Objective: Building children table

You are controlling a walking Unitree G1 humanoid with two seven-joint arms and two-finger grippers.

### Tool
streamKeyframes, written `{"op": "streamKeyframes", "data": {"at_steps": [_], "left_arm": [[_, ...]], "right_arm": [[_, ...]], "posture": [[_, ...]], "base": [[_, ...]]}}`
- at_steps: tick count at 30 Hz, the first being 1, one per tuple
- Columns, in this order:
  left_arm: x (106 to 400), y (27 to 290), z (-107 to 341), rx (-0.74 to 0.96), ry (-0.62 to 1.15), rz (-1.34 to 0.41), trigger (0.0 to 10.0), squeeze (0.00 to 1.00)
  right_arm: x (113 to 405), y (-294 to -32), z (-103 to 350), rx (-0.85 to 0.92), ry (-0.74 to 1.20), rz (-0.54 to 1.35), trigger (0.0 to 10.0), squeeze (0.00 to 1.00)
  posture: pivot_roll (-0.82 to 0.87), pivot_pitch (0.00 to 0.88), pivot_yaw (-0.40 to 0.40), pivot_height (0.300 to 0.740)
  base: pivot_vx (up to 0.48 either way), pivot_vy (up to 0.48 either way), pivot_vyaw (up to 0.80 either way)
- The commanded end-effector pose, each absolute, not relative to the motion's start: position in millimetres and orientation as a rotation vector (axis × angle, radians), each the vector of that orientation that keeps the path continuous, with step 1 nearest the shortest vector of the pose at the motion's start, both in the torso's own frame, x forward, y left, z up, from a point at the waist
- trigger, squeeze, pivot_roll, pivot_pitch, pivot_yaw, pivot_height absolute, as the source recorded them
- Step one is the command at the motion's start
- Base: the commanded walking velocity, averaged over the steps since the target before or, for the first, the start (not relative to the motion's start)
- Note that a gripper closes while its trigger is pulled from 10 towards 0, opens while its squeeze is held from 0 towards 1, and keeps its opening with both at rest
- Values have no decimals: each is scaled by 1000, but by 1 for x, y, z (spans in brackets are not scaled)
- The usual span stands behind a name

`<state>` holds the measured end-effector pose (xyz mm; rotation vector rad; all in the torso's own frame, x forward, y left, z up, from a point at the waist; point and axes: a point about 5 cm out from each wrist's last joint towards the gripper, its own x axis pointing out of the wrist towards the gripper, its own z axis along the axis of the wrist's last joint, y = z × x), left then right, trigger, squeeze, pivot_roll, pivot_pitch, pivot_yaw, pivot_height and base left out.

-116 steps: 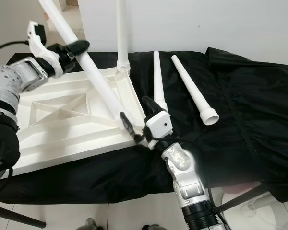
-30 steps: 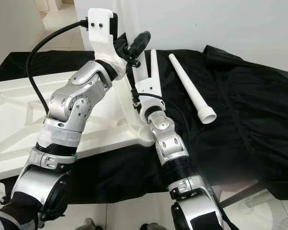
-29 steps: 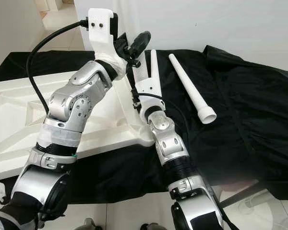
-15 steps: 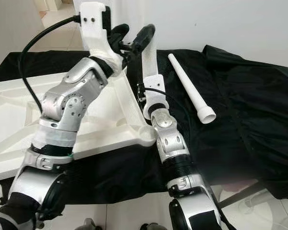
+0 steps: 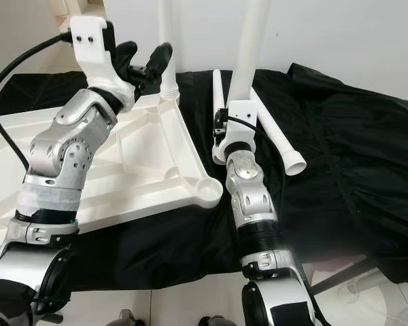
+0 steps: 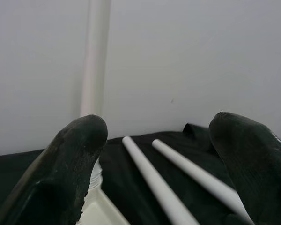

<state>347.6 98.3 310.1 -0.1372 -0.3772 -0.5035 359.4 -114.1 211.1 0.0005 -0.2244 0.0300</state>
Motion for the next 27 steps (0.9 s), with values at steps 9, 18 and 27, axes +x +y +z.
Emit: {"op": "streamKeyframes", "data": {"at_steps": [9,18,27], "left_arm": [[341,121,257,20,-272,-498,10000,0],[333,131,231,71,-214,-478,10000,0],[308,135,194,137,-163,-554,10000,0]], "right_arm": [[340,-119,202,7,-301,65,10000,0],[331,-118,200,17,-319,98,10000,0],[324,-110,194,9,-305,160,10000,0]], "posture": [[-31,101,-17,740],[-32,110,-16,740],[-30,118,-20,740]], "base": [[0,0,0],[0,0,0],[0,0,0]]}}
